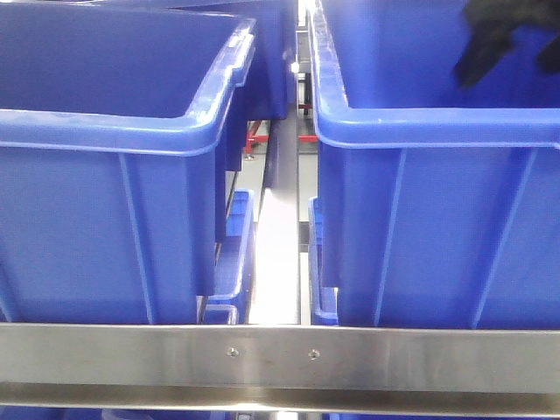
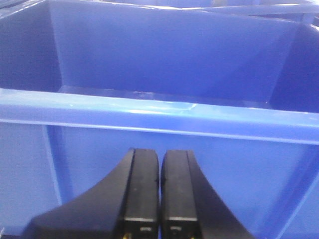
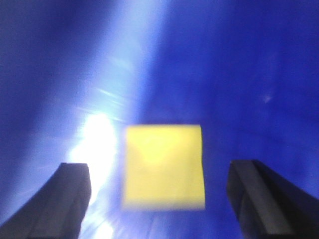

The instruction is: Place yellow foam block on left shelf second layer

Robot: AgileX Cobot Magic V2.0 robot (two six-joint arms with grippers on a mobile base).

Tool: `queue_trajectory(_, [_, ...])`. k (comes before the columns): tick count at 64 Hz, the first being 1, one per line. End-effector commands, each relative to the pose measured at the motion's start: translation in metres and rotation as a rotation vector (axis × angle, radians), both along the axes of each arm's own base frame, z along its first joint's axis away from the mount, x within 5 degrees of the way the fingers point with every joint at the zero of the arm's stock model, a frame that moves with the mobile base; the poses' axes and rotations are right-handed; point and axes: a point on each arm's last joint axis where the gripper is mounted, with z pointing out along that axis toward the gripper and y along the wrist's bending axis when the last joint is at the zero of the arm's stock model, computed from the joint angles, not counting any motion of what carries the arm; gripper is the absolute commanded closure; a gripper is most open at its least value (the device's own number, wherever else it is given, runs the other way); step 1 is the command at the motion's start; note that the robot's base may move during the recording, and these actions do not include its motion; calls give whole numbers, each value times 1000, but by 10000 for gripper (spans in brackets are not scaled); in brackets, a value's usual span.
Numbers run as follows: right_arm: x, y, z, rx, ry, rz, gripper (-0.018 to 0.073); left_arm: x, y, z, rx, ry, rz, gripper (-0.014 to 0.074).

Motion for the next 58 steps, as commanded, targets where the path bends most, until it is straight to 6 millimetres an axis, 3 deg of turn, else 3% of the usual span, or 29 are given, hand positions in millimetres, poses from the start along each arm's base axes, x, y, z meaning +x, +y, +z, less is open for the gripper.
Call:
queue_trajectory(1, [-29,-8,29,48,-198,4,94,0,-1,-1,-15,-72,-9,460])
queue_trajectory(12, [-83,-20,30,67,-284,5,374,0,-1,-1,-15,-72,-9,460])
queue_trajectory(19, [-110,-25,29,84,-357,8,505,0,-1,-1,-15,-72,-9,460])
queue_trajectory(39, [-173,-40,29,128,-556,9,503,0,-1,-1,-15,-72,-9,460])
queue_trajectory(58, [-193,-44,11,140,-609,11,503,0,-1,-1,-15,-72,-9,460])
